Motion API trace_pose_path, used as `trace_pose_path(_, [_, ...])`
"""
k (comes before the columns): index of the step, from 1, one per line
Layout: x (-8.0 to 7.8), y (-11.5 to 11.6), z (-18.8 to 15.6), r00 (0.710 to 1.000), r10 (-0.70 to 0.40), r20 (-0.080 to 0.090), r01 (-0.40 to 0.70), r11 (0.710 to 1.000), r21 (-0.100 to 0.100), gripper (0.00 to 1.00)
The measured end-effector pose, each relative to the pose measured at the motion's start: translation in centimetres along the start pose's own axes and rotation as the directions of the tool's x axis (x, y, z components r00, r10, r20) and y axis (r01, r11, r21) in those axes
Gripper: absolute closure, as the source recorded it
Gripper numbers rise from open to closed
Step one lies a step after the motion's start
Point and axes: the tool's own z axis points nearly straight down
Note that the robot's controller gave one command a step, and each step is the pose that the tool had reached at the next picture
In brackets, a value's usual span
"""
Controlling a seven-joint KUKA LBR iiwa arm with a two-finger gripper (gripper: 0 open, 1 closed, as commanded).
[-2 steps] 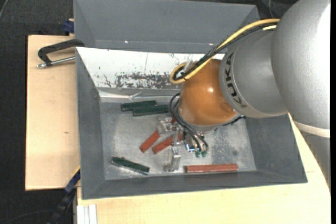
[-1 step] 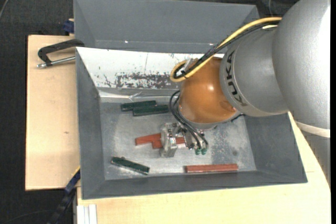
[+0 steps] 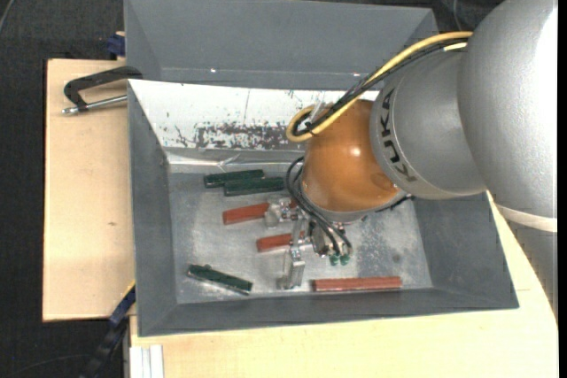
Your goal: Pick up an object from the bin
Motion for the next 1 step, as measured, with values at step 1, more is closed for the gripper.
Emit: trace_pose_path(1, [0.01,-0.01,0.05,1.0,0.0,0.0,0.0,1.0,0.0,1.0])
